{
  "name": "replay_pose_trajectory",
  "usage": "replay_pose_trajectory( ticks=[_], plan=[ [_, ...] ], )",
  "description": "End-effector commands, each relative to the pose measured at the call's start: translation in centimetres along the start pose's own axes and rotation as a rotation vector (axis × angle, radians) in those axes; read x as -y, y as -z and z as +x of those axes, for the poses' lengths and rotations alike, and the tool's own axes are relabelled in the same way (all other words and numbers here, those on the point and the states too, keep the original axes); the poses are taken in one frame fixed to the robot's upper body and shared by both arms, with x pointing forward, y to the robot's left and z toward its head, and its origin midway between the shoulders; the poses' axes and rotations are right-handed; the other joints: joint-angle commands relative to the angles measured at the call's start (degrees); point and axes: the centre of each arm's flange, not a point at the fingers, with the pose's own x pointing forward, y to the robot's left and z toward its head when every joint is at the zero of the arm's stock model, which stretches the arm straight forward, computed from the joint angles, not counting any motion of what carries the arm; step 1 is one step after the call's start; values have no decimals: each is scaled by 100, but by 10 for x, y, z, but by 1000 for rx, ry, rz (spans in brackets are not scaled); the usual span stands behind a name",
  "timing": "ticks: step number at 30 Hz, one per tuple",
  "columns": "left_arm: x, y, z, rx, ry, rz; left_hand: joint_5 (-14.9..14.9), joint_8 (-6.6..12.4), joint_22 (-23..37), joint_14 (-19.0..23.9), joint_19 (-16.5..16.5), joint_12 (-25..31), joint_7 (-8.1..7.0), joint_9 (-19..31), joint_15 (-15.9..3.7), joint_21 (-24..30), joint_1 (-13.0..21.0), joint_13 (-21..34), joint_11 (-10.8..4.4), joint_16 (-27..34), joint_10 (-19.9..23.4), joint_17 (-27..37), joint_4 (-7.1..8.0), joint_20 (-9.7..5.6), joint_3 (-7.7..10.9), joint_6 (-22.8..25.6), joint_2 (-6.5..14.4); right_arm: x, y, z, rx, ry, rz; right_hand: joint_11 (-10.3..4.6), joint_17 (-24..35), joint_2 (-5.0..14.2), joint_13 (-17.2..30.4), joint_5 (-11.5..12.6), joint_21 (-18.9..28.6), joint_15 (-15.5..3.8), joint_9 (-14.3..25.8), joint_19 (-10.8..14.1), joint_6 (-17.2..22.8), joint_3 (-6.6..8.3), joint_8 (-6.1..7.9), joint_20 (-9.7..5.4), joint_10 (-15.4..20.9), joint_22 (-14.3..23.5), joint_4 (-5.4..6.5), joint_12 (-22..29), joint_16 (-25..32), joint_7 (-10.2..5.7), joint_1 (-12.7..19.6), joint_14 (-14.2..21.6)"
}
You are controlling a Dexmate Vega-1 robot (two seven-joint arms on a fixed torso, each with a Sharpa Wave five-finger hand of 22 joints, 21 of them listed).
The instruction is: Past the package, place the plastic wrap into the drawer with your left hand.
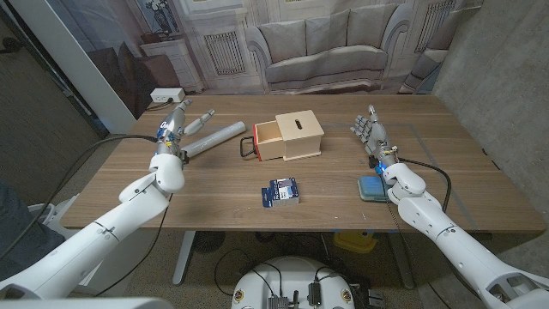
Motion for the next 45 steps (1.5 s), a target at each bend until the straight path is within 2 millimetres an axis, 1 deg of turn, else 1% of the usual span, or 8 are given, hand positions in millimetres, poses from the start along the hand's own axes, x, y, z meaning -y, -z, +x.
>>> replay_pose_trajectory(
  ticks=[1, 5, 12, 21, 28, 32, 36, 45],
  plan=[
    [-1, -3, 10, -32, 26, 87, 29, -16, 26, 78, 6, -27, -18, 13, -112, -11, 49, 17, -26, -19, 37, 12, -48, -83, 17, 54, 24, -2, -2, -3, 1, -6, -3, 21, 30, 4, 32, 10, -4, 15, 17, 68, 47, -9, 18, -79, 95, 8, -19, 25, 35, 28, 32, 67],
    [1, -3, 12, -37, 38, 105, 33, -19, 26, 76, -9, -36, -24, 13, -109, -19, 60, 17, -27, -25, 37, 12, -53, -89, 14, 65, 22, -1, -6, -5, 13, -5, -6, 17, 31, 5, 33, 8, -11, 20, 17, 72, 54, -10, 19, -80, 95, 8, -21, 23, 33, 32, 34, 72],
    [13, 1, 12, -74, 61, 146, 40, -47, 26, 58, -19, -65, -25, 13, -98, -27, 83, 18, -4, -44, 11, 12, -62, -95, 6, 35, 19, 5, -14, -16, 26, 4, -18, 23, 32, 5, 33, 5, -26, 19, 18, 78, 68, -16, 22, -78, 102, 8, -23, 23, 31, 33, 35, 79],
    [13, 4, 14, -112, 82, 202, 49, -71, 26, 33, -43, -93, -13, 14, -88, -41, 113, 19, 20, -65, -9, 12, -76, -104, -3, 22, 12, 16, -30, -29, 63, 36, -24, 17, 36, 7, 34, -1, -49, 27, 18, 93, 101, -27, 28, -68, 139, 8, -23, 33, 30, 24, 28, 97],
    [14, 4, 19, -136, 105, 268, 56, -89, 26, 19, -52, -112, -9, 15, -85, -46, 138, 19, 26, -77, -24, 12, -89, -84, -11, 9, 4, 17, -38, -34, 75, 51, -41, 27, 39, 10, 35, -6, -69, 24, 19, 102, 123, -38, 31, -60, 157, 8, -19, 36, 27, 25, 17, 105],
    [15, 5, 22, -143, 105, 288, 59, -93, 26, 18, -55, -118, -10, 15, -85, -48, 157, 20, 42, -81, -21, 11, -100, -83, -16, 17, -5, 17, -41, -36, 86, 57, -45, 31, 41, 12, 35, -8, -77, 22, 19, 108, 135, -42, 34, -60, 166, 9, -17, 37, 26, 28, 13, 110],
    [18, 7, 25, -146, 111, 301, 63, -96, 25, 15, -59, -128, -16, 15, -86, -51, 178, 20, 20, -85, -28, 10, -113, -84, -20, 27, -14, 17, -41, -37, 92, 57, -48, 29, 41, 13, 35, -10, -87, 18, 19, 113, 143, -47, 34, -58, 173, 9, -16, 38, 25, 27, 9, 115],
    [28, 1, 32, -150, 129, 359, 73, -116, 24, 13, -68, -142, -25, 16, -91, -56, 237, 21, 5, -92, -19, 8, -150, -84, -31, 18, -43, 19, -41, -36, 99, 68, -43, 24, 43, 14, 36, -13, -107, 15, 20, 122, 146, -58, 29, -51, 183, 10, -15, 37, 23, 25, 2, 124]
  ],
)
